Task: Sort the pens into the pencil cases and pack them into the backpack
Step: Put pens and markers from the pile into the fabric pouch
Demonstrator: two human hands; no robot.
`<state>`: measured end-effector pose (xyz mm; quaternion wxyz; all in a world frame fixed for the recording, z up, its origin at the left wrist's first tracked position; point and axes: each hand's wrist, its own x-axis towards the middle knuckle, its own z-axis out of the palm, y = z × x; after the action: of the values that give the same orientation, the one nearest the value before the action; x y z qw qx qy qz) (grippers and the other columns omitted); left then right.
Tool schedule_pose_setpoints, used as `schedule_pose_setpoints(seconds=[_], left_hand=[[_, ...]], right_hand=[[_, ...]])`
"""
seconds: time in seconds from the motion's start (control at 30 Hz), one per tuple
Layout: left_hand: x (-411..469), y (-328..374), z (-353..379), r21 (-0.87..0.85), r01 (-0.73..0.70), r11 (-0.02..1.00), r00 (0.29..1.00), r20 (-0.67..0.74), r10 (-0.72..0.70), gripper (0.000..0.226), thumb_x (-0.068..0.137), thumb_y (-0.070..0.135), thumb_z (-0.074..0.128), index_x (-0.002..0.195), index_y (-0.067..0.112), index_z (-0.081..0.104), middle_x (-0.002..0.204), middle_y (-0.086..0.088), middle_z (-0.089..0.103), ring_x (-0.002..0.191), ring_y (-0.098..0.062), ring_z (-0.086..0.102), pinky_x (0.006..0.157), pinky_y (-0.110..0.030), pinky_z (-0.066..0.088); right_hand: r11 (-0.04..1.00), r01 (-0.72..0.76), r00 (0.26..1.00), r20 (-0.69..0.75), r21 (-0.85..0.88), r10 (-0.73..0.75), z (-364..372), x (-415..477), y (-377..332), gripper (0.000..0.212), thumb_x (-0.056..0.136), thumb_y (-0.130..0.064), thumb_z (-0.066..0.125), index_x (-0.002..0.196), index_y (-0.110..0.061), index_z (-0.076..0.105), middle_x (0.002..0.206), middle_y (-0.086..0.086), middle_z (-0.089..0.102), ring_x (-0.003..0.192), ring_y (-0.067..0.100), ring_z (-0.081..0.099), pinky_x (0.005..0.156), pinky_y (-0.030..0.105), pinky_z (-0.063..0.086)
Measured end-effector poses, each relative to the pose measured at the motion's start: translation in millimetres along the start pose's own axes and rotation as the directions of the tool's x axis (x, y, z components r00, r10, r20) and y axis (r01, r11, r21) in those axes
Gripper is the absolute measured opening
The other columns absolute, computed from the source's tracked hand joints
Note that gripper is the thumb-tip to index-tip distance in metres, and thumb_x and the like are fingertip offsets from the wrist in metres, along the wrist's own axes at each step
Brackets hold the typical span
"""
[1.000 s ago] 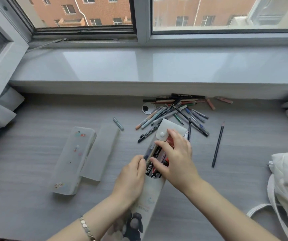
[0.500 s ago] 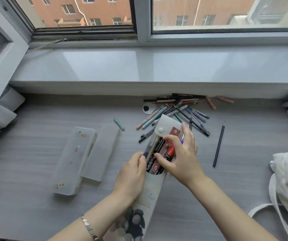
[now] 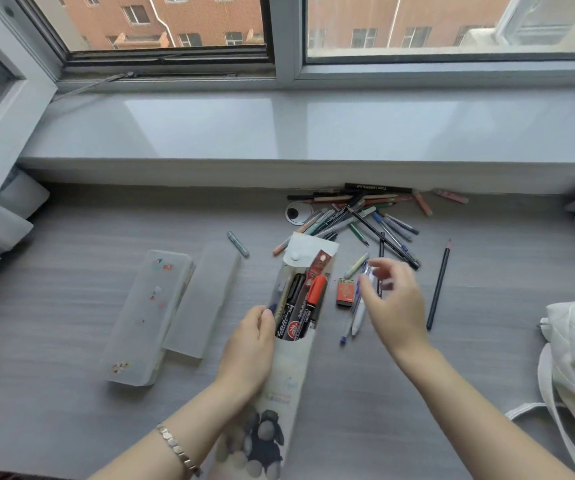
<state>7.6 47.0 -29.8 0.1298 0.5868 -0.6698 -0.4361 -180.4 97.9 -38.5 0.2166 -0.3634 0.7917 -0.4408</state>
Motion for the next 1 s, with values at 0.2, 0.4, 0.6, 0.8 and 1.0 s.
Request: schedule_pose_setpoints(seconds=[0.2, 0.4, 0.6, 0.8, 1.0], left_hand=[[9, 1, -6, 0.005, 0.004, 1.0, 1.0, -0.023, -0.004, 0.034, 0.099, 0.022, 0.032, 0.066, 0.015, 0.04, 0.063, 0.002, 0.046, 0.062, -0.014, 0.041, 0.063, -0.035, 0.031], [8, 2, -4, 0.022, -0.015, 1.0, 1.0, -0.022, 0.015, 0.032, 0.099, 0.024, 0.031, 0.076, 0.009, 0.048, 0.073, -0.006, 0.057, 0.073, -0.023, 0.05, 0.067, -0.035, 0.036], [4, -1, -4, 0.018, -0.022, 1.0, 0.999, -0.033, 0.023, 0.032, 0.099, 0.025, 0.031, 0.077, 0.009, 0.049, 0.074, -0.006, 0.057, 0.073, -0.022, 0.05, 0.063, -0.032, 0.035], [4, -1, -5, 0.013, -0.016, 1.0, 0.999, -0.037, 0.017, 0.033, 0.099, 0.025, 0.031, 0.075, 0.01, 0.047, 0.071, -0.003, 0.055, 0.071, -0.02, 0.048, 0.064, -0.033, 0.035], [2, -1, -6, 0.038, -0.021, 0.999, 0.999, -0.043, 0.023, 0.034, 0.099, 0.025, 0.031, 0.066, 0.021, 0.039, 0.063, 0.004, 0.049, 0.065, -0.016, 0.044, 0.065, -0.034, 0.035]], right_hand=[[0.814, -0.243, 0.926, 0.123, -0.527, 0.356, 18, 22, 22, 0.027, 0.088, -0.015, 0.051, 0.112, -0.004, 0.045, 0.104, 0.021, 0.062, 0.094, 0.038, 0.058, 0.074, 0.039, 0.046], [0.754, -0.291, 0.908, 0.077, -0.589, 0.411, 38, 31, 13, 0.032, 0.088, -0.018, 0.053, 0.112, 0.0, 0.043, 0.11, 0.02, 0.061, 0.1, 0.037, 0.059, 0.077, 0.038, 0.048], [0.801, -0.462, 0.841, 0.099, -0.382, 0.532, 37, 43, 7, 0.035, 0.087, -0.013, 0.048, 0.116, 0.005, 0.04, 0.119, 0.024, 0.056, 0.108, 0.039, 0.054, 0.083, 0.036, 0.044], [0.823, -0.444, 0.841, 0.152, -0.355, 0.519, 42, 38, 13, 0.038, 0.092, -0.029, 0.047, 0.112, 0.004, 0.046, 0.113, 0.023, 0.059, 0.101, 0.037, 0.057, 0.074, 0.033, 0.043], [0.832, -0.483, 0.818, 0.198, -0.271, 0.54, 37, 34, 17, 0.034, 0.084, -0.025, 0.06, 0.058, -0.011, 0.042, 0.057, 0.005, 0.046, 0.05, 0.018, 0.043, 0.045, 0.026, 0.028]])
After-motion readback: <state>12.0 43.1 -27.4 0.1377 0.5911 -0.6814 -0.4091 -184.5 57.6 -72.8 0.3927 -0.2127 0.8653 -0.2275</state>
